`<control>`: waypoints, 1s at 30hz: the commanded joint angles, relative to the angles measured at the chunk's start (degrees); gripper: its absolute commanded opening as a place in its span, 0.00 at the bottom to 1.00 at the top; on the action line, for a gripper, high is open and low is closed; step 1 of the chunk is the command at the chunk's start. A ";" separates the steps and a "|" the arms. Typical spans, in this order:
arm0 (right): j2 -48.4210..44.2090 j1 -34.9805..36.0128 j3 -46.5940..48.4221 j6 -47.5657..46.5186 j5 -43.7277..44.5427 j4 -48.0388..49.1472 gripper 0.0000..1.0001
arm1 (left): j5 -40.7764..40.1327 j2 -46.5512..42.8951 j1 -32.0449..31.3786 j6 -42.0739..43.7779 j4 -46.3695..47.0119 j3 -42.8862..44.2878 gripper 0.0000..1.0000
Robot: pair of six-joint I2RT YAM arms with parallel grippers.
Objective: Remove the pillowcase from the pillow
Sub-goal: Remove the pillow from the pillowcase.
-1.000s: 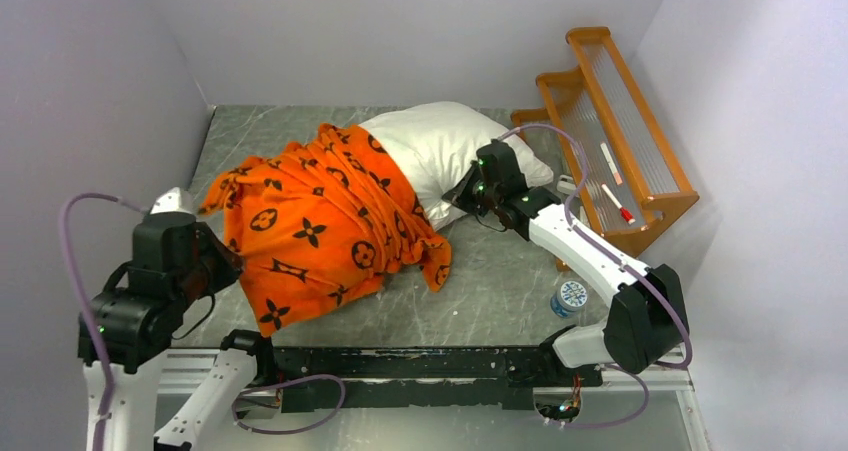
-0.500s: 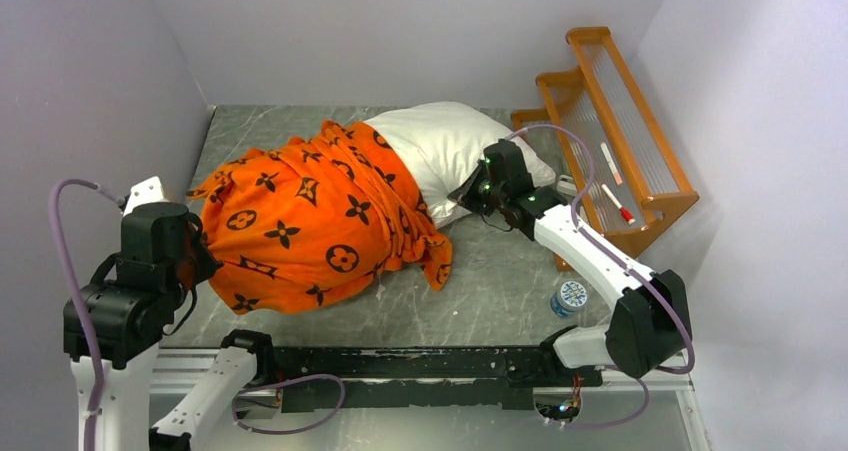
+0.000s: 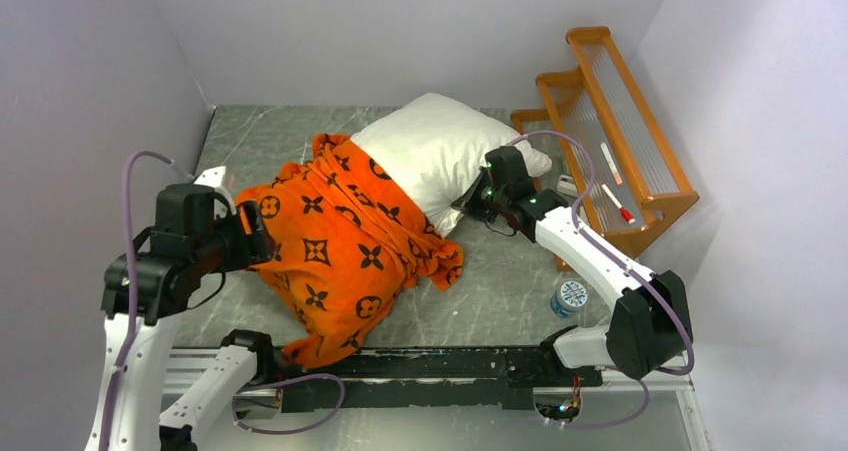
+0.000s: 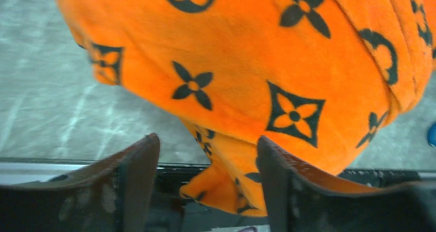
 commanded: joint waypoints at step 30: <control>-0.61 -1.54 1.15 -1.46 -0.09 2.22 0.00 | 21.30 -2.41 0.33 -8.64 25.04 -25.07 0.73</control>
